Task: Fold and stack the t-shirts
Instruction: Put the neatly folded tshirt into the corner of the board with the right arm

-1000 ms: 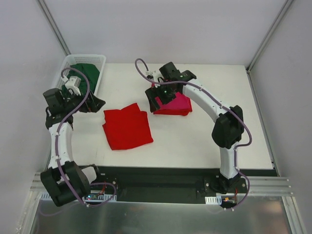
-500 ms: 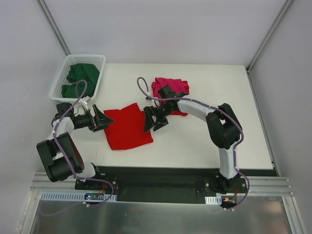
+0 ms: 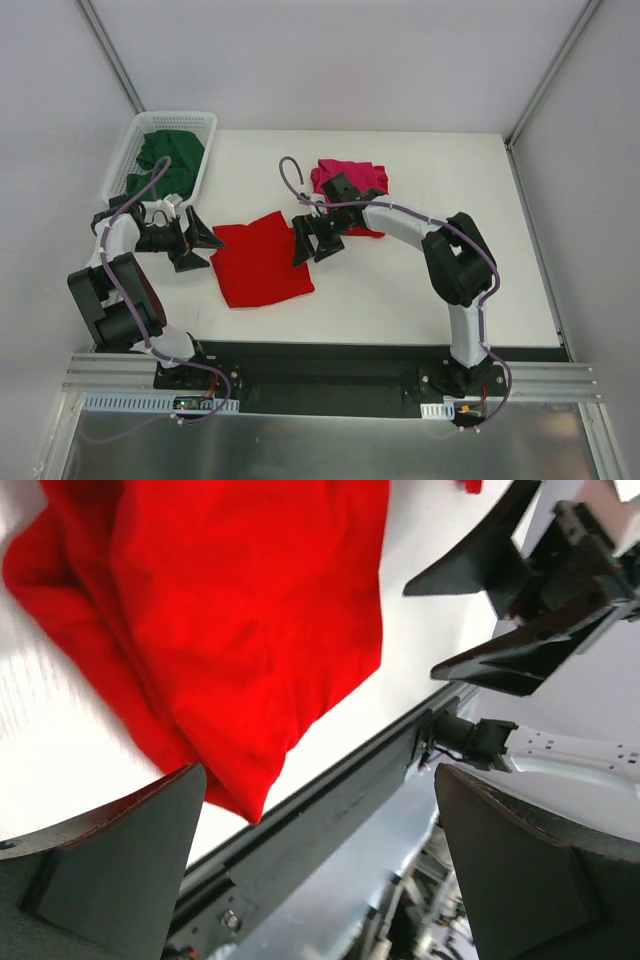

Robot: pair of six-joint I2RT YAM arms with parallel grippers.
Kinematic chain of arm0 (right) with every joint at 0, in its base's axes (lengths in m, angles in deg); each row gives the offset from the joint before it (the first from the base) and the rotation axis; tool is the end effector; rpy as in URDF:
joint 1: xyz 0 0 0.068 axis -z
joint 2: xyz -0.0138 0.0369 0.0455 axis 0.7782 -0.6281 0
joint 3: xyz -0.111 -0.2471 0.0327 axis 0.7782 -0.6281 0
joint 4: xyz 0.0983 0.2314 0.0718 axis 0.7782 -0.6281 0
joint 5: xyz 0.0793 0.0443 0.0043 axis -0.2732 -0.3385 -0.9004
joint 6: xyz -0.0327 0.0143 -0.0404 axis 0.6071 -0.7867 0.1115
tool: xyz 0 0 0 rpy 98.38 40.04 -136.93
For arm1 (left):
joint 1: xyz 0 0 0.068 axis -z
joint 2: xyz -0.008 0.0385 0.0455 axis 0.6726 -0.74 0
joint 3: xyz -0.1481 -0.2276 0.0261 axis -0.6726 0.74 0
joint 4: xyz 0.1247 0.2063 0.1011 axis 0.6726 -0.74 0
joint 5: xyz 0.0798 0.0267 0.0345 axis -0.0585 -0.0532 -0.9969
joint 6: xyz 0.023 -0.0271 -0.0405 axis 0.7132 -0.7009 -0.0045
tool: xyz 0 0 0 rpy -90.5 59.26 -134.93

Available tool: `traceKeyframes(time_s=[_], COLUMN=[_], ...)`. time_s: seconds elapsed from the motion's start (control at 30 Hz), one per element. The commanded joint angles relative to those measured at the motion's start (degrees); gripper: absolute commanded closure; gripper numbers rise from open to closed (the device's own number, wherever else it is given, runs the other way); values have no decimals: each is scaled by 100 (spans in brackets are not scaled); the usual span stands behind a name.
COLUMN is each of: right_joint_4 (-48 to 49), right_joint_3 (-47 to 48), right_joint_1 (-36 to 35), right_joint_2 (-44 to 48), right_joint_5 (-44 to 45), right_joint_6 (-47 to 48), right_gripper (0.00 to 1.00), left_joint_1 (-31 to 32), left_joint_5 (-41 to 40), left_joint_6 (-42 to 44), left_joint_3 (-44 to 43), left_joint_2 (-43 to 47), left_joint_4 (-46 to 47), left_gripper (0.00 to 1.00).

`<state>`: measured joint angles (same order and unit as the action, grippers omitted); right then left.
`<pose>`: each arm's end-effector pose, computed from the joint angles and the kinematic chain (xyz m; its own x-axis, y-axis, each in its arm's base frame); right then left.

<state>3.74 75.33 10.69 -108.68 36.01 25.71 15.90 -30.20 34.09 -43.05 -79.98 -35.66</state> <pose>0.3160 0.2986 0.1947 -0.6120 -0.5402 -0.5776 -0.7874 0.3483 0.5086 0.2518 0.0916 0.2274 -0.8759 -0.3499 -0.3322 0.0423 0.6302 -0.7753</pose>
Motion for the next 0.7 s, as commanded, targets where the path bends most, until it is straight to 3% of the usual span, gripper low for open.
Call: traceKeyframes(time_s=[0.0, 0.07, 0.23, 0.5, 0.67], right_joint_4=[-207, -173, -164, -181, -243], right_joint_3=[312, 295, 251, 206, 373], right_joint_1=[-73, -82, -117, -108, -117], right_joint_2=[162, 179, 179, 276, 223], right_joint_5=[231, 196, 169, 213, 204], right_joint_6=[41, 50, 94, 234, 278], right_gripper=[4, 4, 4, 4, 4], left_joint_1=[-79, -105, -219, -307, -439], left_joint_5=[-364, -400, 556, 936, 1146], left_joint_6=[-174, 72, 319, -462, -1242], left_joint_3=[-21, 57, 172, 698, 1305], left_joint_2=[-276, -443, -760, -708, -357], left_joint_4=[-452, -391, -224, 962, 2349], left_gripper=[1, 1, 1, 1, 1])
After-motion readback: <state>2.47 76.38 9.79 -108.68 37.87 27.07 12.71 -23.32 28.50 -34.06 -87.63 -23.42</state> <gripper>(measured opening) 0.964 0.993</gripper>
